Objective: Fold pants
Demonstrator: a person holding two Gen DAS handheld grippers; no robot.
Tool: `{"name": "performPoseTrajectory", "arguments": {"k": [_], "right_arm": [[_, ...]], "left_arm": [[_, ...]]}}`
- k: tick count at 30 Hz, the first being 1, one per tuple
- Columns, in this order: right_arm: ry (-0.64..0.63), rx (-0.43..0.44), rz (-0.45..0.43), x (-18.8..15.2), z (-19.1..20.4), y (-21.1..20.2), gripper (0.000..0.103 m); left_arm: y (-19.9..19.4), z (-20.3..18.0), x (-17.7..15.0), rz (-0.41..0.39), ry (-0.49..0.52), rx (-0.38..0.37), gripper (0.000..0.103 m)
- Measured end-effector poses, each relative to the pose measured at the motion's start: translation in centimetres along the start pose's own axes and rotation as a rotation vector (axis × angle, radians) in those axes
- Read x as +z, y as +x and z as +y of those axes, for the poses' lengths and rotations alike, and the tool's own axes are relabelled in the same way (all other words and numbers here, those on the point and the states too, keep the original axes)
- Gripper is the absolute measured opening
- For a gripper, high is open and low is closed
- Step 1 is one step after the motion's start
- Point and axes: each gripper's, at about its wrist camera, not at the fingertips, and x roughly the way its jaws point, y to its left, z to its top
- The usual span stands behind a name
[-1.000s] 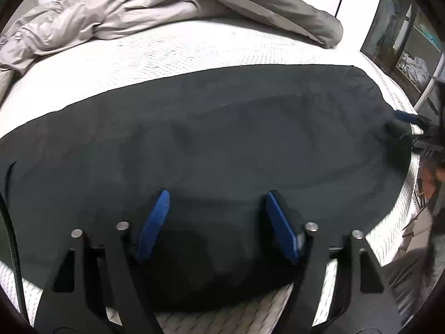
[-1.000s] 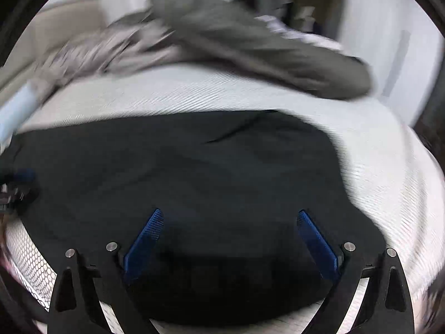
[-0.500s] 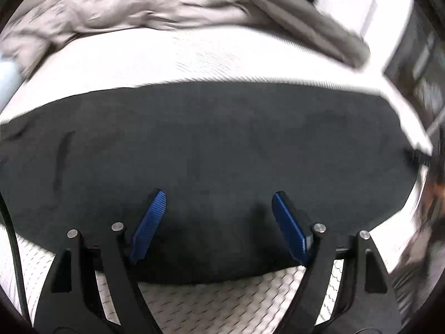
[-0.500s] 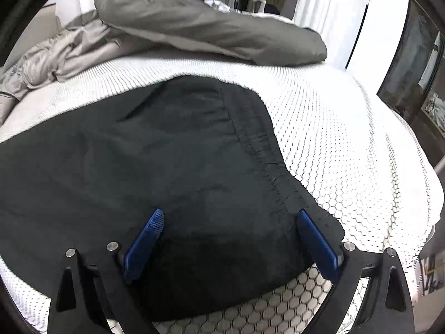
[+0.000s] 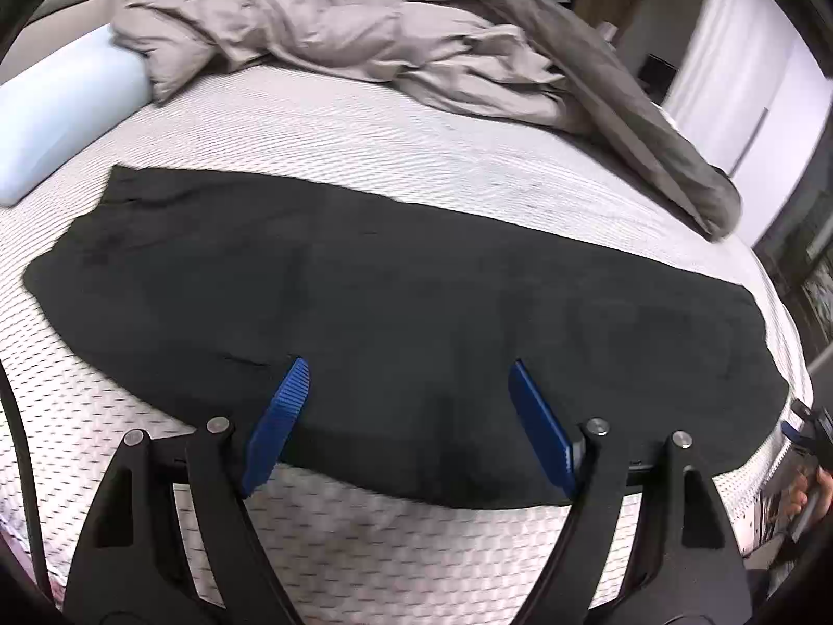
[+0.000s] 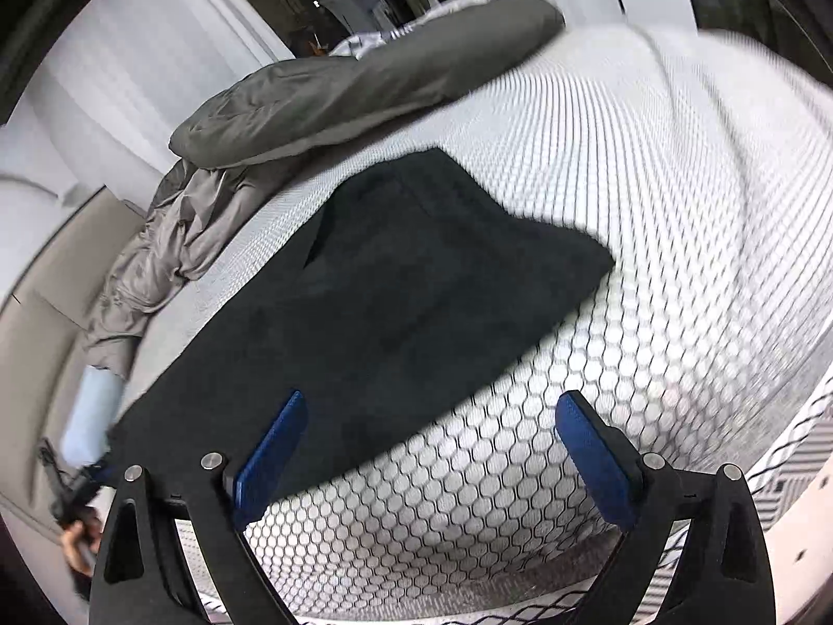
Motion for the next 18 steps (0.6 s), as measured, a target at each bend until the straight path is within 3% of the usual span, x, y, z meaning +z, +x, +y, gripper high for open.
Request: {"name": "performPoseTrajectory", "arguments": {"k": [5,7,10,11,14,18], "right_arm": [[0.113,0.048,-0.059,2.8,-1.3,3.7,0.097],[0.145,0.052,-0.108,4.2,-1.5,4.9,0.091],[0.163,0.039,-0.146,5.5,-1.1,6.1,0.057],[0.163,0.032,-0.141,5.8,-0.9,6.3,0.038],[0.128,0.045,-0.164,6.6,0.7,6.0,0.02],[-0.067,0.1,-0.234,6.5,7.9,3.3,0.017]], "left_arm": [[2.0,-6.5,-0.5,0.039,0.108,-0.048,0.077],[3.5,-9.1,-0.9,0.071,0.164,-0.061,0.077],[5.6,-12.5,-2.0,0.128,0.251,-0.066,0.077],[6.3,-13.5,-2.4,0.146,0.277,-0.054,0.077],[7.4,-15.2,-3.3,0.167,0.338,0.01,0.078],[7.0,-15.2,-2.9,0.168,0.309,-0.023,0.077]]}}
